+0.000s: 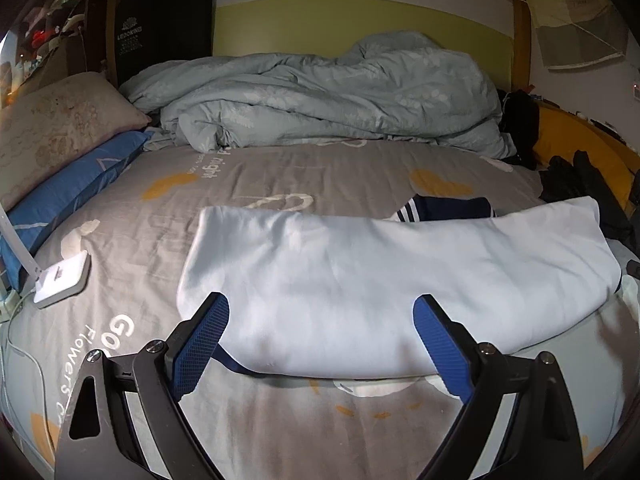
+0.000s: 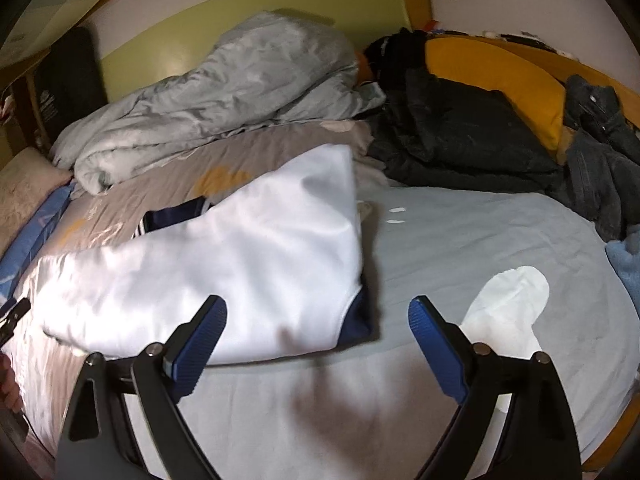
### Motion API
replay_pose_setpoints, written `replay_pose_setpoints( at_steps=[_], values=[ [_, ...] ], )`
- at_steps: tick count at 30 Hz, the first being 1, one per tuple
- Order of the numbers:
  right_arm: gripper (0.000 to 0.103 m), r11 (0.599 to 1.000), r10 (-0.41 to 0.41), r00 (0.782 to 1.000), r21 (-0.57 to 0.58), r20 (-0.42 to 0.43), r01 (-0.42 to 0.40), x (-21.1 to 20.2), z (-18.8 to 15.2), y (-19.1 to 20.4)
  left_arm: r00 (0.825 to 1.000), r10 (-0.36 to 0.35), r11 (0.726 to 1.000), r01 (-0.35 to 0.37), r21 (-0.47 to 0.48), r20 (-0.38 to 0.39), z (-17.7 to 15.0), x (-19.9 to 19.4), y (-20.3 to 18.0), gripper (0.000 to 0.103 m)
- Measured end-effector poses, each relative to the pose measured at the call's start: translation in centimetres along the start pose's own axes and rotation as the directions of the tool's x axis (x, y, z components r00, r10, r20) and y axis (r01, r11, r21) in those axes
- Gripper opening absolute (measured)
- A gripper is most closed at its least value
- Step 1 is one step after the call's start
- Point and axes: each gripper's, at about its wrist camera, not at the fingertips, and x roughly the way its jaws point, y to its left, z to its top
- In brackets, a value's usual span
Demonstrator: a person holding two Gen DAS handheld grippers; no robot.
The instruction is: Fold large clothes
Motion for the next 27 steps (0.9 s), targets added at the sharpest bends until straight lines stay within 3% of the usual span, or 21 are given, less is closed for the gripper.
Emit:
replay_pose_setpoints(
  at_steps=[3, 6, 8, 10, 13, 16, 19, 20, 23, 27],
  values=[
    [0.093, 1.000, -0.012, 1.000, -0.006, -0.023, 0.012, 0.6, -0.3, 0.7, 1.000, -0.008, 1.000, 0.008, 0.016, -0.011, -0.4, 0.3, -0.6, 0.093],
    [0.093, 0.996, 0.032, 0.999, 0.080, -0.029, -0.029, 0.7, -0.7, 0.9, 1.000, 0.002, 0.999, -0.002, 0.052, -0.006, -0.7, 0.3, -1.3, 0.093],
    [0.093, 0.986, 0.011, 1.000, 0.165, 0.008, -0.012, 0.3, -1.5, 1.4, 1.000, 0.005, 0.998, -0.004, 0.067, -0.003, -0.7, 0.2, -1.6, 0.093],
    [0.093, 0.988, 0.035, 0.999, 0.151, 0.006, -0.035, 0.2, -2.1, 2.3, 1.000, 0.002, 0.998, -0.002, 0.070, 0.002, -0.7, 0.0, -1.6, 0.093],
    [0.093, 0.981, 0.080, 0.997, 0.176, -0.017, -0.076, 0.6, -3.1, 2.8, 1.000, 0.009, 0.999, -0.009, 0.046, 0.005, -0.7, 0.0, -1.1, 0.093],
    [0.092, 0.962, 0.120, 0.989, 0.258, -0.088, -0.093, 2.5, -4.0, 2.0, 1.000, -0.020, 1.000, 0.020, -0.003, -0.017, -0.5, 0.2, -0.2, 0.093],
    [0.092, 0.940, 0.165, 0.981, 0.319, -0.103, -0.124, 3.9, -4.4, 1.0, 0.998, -0.048, 0.998, 0.047, -0.042, -0.041, -0.6, 0.8, 0.3, 0.093],
    [0.092, 0.935, 0.175, 0.970, 0.336, -0.166, -0.111, 5.6, -4.6, 0.4, 0.998, -0.055, 0.998, 0.053, -0.044, -0.044, -0.7, 0.9, 0.4, 0.093],
    [0.092, 0.912, 0.197, 0.971, 0.388, -0.134, -0.132, 5.6, -4.8, -0.3, 0.998, -0.051, 0.998, 0.049, -0.035, -0.047, -0.9, 1.0, 0.3, 0.093],
    [0.092, 0.911, 0.172, 0.977, 0.398, -0.123, -0.110, 6.3, -4.5, -0.5, 0.994, -0.073, 0.996, 0.069, -0.059, -0.083, -1.2, 1.8, 0.3, 0.093]
  ],
)
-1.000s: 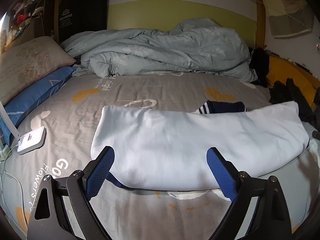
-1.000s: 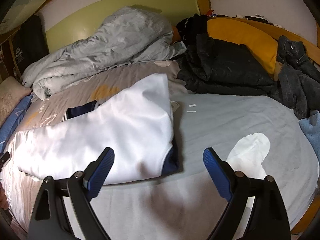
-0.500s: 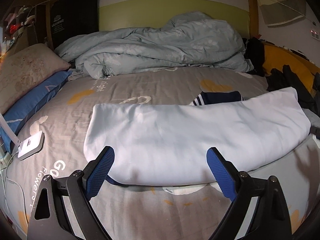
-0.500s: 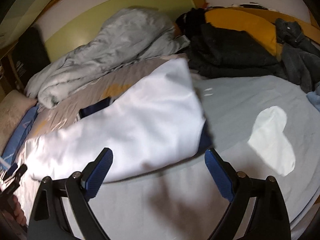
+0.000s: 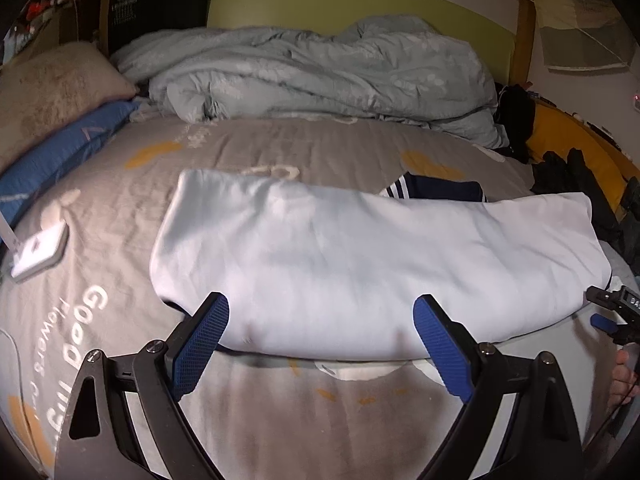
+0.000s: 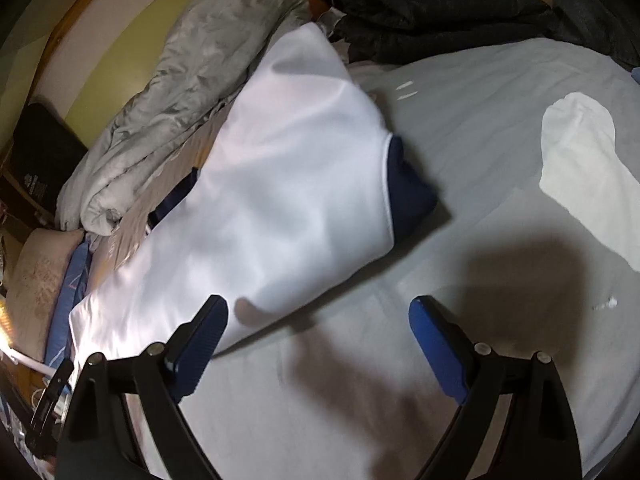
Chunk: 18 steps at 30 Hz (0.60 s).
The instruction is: Fold large clothes
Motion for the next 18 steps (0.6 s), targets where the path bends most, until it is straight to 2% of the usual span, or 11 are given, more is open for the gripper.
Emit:
replay_pose_setpoints(
  at_steps=[3, 6, 10, 14, 18],
  values=[
    [0.092, 1.000, -0.010, 1.000, 0.007, -0.018, 0.010, 0.1, 0.1, 0.3, 0.998, -0.022, 0.999, 0.020, -0.036, -0.055, -0.4, 1.0, 0.5, 0.093],
    [0.092, 1.000, -0.005, 1.000, -0.008, -0.020, 0.005, -0.2, -0.1, 0.6, 0.988, -0.080, 0.992, 0.067, -0.102, -0.129, -1.2, 2.2, 1.2, 0.093],
    [0.092, 1.000, 0.000, 1.000, 0.010, -0.023, 0.000, -0.1, -0.1, 0.2, 0.957, -0.200, 0.954, 0.140, -0.266, -0.212, -2.5, 4.0, 2.6, 0.093],
    [0.092, 1.000, -0.006, 1.000, 0.026, -0.009, 0.007, -0.3, 0.2, -0.3, 0.931, -0.288, 0.898, 0.182, -0.401, -0.224, -3.4, 5.4, 3.9, 0.093],
    [0.092, 0.998, 0.004, 1.000, 0.057, 0.006, -0.004, -0.2, 0.8, -0.9, 0.943, -0.299, 0.852, 0.196, -0.485, -0.145, -3.0, 6.5, 5.4, 0.091]
  ],
)
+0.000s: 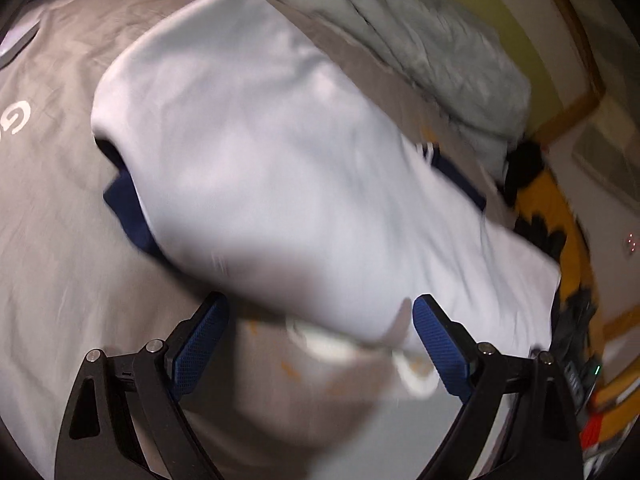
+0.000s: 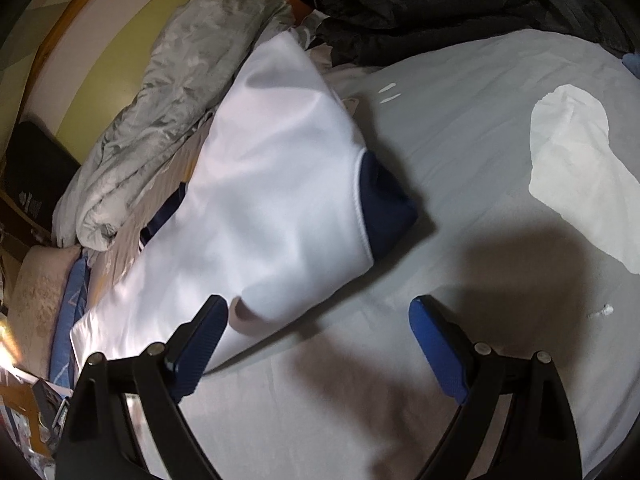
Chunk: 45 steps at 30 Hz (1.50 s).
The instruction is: Fold large clothes
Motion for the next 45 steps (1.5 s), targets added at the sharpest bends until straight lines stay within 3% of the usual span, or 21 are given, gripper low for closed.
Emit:
replay_pose_setpoints(
  at_steps=[1, 4, 6, 8, 10, 13, 15, 19, 21, 23, 25, 28, 32, 34, 39, 42, 44, 45],
  values=[
    [0.092, 1.000, 0.007, 1.000, 0.009, 0.003, -0.007, 0.1, 0.2, -0.1, 1.000, -0.005, 1.000, 0.006, -0.023, 0.030, 0.4, 0.1, 0.4, 0.089],
    [0.089, 0.997, 0.053, 0.998, 0.048, 0.026, -0.054, 0.3, 0.8, -0.7, 0.989, 0.050, 0.996, -0.039, -0.080, 0.136, 1.6, 0.4, 1.3, 0.064],
    [0.070, 0.988, 0.082, 0.995, 0.128, 0.050, -0.088, 0.6, 1.6, -1.7, 0.985, 0.059, 0.996, -0.048, -0.076, 0.162, 2.2, 0.9, 1.4, 0.052],
    [0.029, 0.983, 0.110, 0.993, 0.141, 0.038, -0.114, 1.0, 2.1, -2.0, 0.975, 0.098, 0.995, -0.095, -0.020, 0.198, 1.9, 0.6, 0.5, 0.029],
    [0.015, 0.978, 0.135, 0.990, 0.156, 0.049, -0.141, 0.4, 2.6, -2.2, 0.966, 0.126, 0.990, -0.137, 0.036, 0.227, 1.2, -0.6, -1.2, 0.019],
    [0.011, 0.980, 0.136, 0.990, 0.143, 0.047, -0.141, -1.4, 3.4, -2.0, 0.967, 0.113, 0.989, -0.131, 0.068, 0.228, -0.5, -3.5, -3.5, 0.017],
    [0.010, 0.991, 0.086, 0.995, 0.100, 0.056, -0.092, -3.0, 3.6, -2.0, 0.973, 0.097, 0.985, -0.124, 0.118, 0.210, -2.2, -5.4, -4.3, 0.017],
    [0.010, 1.000, -0.022, 0.996, -0.016, 0.083, 0.023, -5.1, 3.7, -1.8, 0.975, 0.158, 0.946, -0.194, 0.261, 0.154, -5.3, -5.3, -5.9, 0.025],
    [0.010, 0.994, -0.081, 0.995, -0.065, 0.053, 0.085, -4.3, 3.2, -1.4, 0.967, 0.214, 0.934, -0.245, 0.259, 0.140, -5.3, -4.4, -5.3, 0.039],
    [0.011, 0.984, -0.133, 0.989, -0.110, 0.072, 0.140, -3.9, 2.7, -0.6, 0.970, 0.229, 0.951, -0.242, 0.194, 0.086, -4.3, -3.7, -3.9, 0.067],
    [0.011, 0.966, -0.175, 0.978, -0.171, 0.117, 0.193, -3.9, 2.1, 0.4, 0.975, 0.220, 0.967, -0.223, 0.124, 0.041, -3.6, -3.1, -2.6, 0.080],
    [0.011, 0.963, -0.173, 0.974, -0.184, 0.146, 0.199, -4.0, 1.9, 0.5, 0.976, 0.213, 0.974, -0.216, 0.066, 0.038, -2.8, -2.5, -1.2, 0.078],
    [0.011, 0.966, -0.129, 0.971, -0.194, 0.202, 0.168, -5.0, 1.8, 1.4, 0.959, 0.267, 0.948, -0.279, 0.155, 0.093, -2.0, -2.3, -2.9, 0.069],
    [0.010, 0.954, -0.075, 0.964, -0.263, 0.255, 0.144, -6.0, 1.2, 3.1, 0.949, 0.293, 0.933, -0.310, 0.183, 0.116, -1.1, -1.6, -3.4, 0.069],
    [0.011, 0.905, 0.071, 0.951, -0.420, 0.301, 0.066, -7.9, -1.0, 6.9, 0.955, 0.295, 0.946, -0.297, 0.130, 0.031, -0.5, -2.4, -2.3, 0.070],
    [0.011, 0.850, 0.081, 0.946, -0.518, 0.314, 0.099, -7.5, -3.0, 9.5, 0.929, 0.356, 0.922, -0.367, 0.123, 0.104, -2.1, -5.4, -1.8, 0.092],
    [0.011, 0.836, 0.082, 0.948, -0.539, 0.308, 0.103, -7.2, -3.5, 10.1, 0.913, 0.362, 0.910, -0.390, 0.139, 0.189, -2.1, -7.2, -2.0, 0.092],
    [0.011, 0.816, 0.075, 0.950, -0.567, 0.303, 0.117, -6.7, -4.1, 10.8, 0.897, 0.381, 0.897, -0.417, 0.143, 0.225, -1.7, -7.8, -2.2, 0.092]
  ],
)
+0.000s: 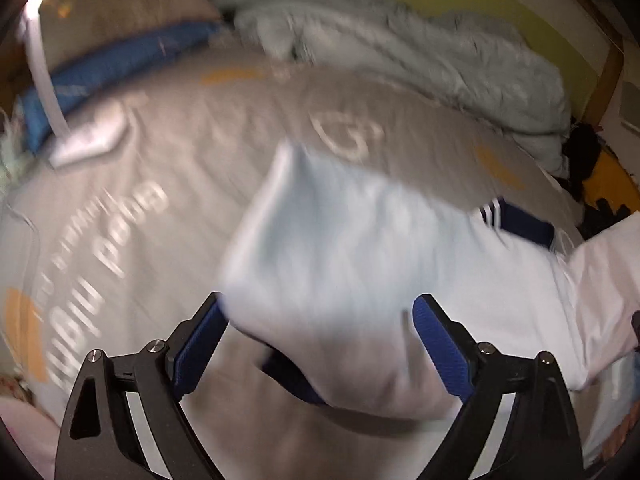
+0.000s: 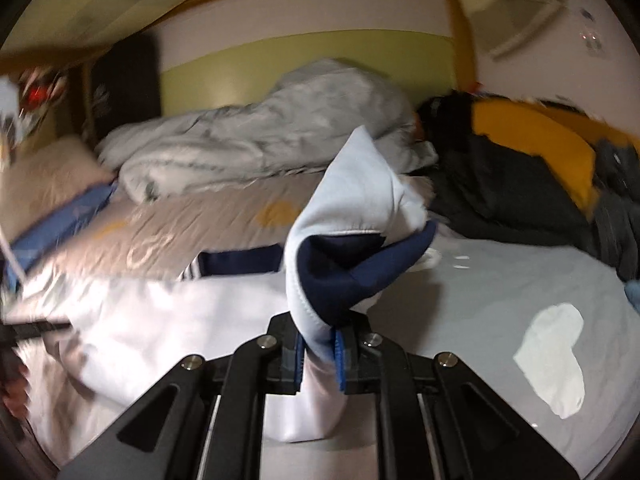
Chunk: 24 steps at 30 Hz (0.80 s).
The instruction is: Fold large clothes
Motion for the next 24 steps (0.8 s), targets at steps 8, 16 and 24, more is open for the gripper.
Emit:
replay_pose_setpoints(
  at_steps=[8, 16, 24],
  values=[
    [0.011, 0.939, -0.068, 0.994, -0.341, -0.082, 0.036, 4.0, -3.4, 8.0, 0.980, -0.007, 0.995, -0.012, 0.097, 0.198, 0.5, -3.8, -1.2, 0.092],
    [0.013, 0.976, 0.125, 0.964, -0.144, -0.233, -0.162, 4.7, -3.8, 5.1, 0.970, -0.051, 0.990, 0.018, 0.137, 0.237, 0.4, -5.0, -1.8, 0.092],
    [0.009, 0.981, -0.113, 0.977, -0.175, -0.182, 0.080, 4.7, -3.4, 3.7, 0.972, -0.052, 0.992, 0.023, 0.124, 0.230, 0.1, -5.0, -1.7, 0.092]
  ],
)
